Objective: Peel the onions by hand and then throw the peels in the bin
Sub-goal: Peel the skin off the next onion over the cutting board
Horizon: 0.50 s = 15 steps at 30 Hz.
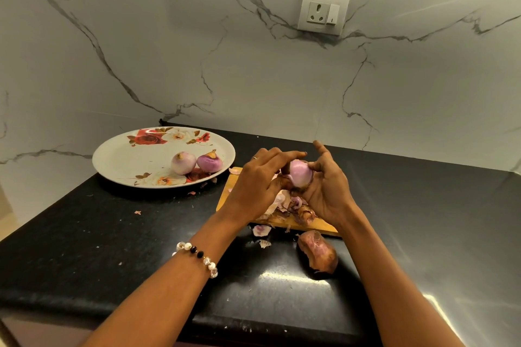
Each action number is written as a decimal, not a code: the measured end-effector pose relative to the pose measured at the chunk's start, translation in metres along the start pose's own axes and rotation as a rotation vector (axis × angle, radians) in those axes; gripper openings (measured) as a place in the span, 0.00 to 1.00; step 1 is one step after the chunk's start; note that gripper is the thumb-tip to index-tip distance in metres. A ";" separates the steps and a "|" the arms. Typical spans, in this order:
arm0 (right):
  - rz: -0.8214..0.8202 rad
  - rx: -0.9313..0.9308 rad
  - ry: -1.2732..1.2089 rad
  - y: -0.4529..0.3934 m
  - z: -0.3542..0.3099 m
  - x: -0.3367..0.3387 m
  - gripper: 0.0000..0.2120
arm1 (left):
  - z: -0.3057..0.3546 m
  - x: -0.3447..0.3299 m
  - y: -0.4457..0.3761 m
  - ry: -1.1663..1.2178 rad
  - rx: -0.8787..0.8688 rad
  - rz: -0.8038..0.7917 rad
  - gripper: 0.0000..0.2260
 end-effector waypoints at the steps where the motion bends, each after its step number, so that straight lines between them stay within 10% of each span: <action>1: 0.002 0.000 0.005 0.000 0.000 0.001 0.23 | 0.000 -0.002 0.000 -0.019 -0.008 -0.020 0.24; 15: 0.141 0.024 -0.053 -0.007 0.003 0.017 0.22 | 0.004 -0.012 0.004 -0.049 -0.001 -0.188 0.37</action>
Point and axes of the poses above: each hand's wrist, its own y-axis away from the middle knuckle, its own x-axis out of the back of the hand, z = x × y, the point moved 6 cm from there along -y, towards the middle knuckle, and after that the axes turned 6 degrees about -z, right-handed, at the moved point
